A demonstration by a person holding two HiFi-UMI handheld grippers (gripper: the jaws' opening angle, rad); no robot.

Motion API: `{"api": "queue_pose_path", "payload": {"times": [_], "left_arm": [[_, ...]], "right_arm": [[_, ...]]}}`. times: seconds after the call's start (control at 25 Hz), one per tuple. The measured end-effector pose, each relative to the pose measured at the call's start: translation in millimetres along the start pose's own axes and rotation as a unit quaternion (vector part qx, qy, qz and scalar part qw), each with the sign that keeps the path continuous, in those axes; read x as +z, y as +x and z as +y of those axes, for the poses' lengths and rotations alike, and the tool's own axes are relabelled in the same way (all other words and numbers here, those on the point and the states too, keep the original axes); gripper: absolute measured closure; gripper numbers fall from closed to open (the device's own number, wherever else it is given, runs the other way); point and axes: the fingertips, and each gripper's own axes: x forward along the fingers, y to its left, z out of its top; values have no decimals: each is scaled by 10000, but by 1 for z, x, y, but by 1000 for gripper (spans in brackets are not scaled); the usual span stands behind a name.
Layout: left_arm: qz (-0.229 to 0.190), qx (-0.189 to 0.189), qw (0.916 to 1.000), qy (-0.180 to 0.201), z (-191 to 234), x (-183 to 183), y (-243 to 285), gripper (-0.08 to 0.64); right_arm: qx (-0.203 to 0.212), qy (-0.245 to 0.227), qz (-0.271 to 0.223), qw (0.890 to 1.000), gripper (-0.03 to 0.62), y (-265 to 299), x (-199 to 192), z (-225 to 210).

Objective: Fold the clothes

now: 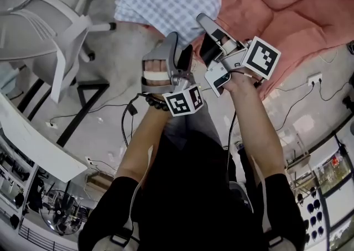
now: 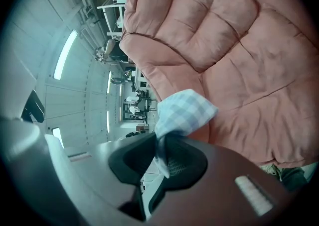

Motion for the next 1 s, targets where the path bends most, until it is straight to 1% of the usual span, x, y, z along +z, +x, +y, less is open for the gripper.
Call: {"api": "queue_pose_path", "payload": {"times": [0.16,0.2,0.28,0.36,0.4,0.48,0.68,0.8,0.88,0.92,0.96,1.0], "left_arm": [[-4,42,10000,32,2,-2,14,186],[-3,66,10000,37,4,-2,14,221],[-23,137,9999,92,11,-2,11,324],[-67,213,9997,97,20,-3,6,470],[-97,230,9997,65,25,-4,3,532],[-162,202,9997,21,32,-6,-2,543],[-295,-14,9995,105,33,-12,-13,546],[-338,-151,9992,170,33,-16,-21,548],[-353,-247,9988,225,35,-17,-27,546],[-363,-292,9986,262,37,-17,-30,546],[-379,-333,9983,304,40,-17,-32,546],[-399,-371,9979,342,43,-16,-34,548]], "right_arm": [[27,161,-64,9998,543,1,-2,0],[24,174,-73,9998,544,1,-2,1],[6,168,-94,9998,545,0,0,3],[-7,106,-91,9999,545,0,0,5],[-23,39,-76,10000,545,0,0,5],[-71,-125,-54,9999,545,1,0,5],[-197,-530,5,9984,545,3,-2,-3],[-218,-654,90,9976,543,5,-8,-9],[-74,-594,82,9982,527,5,-11,-12],[68,-470,57,9989,501,6,-13,-14],[253,-267,15,9993,458,7,-15,-16],[462,-6,-50,9989,431,7,-16,-18]]}}
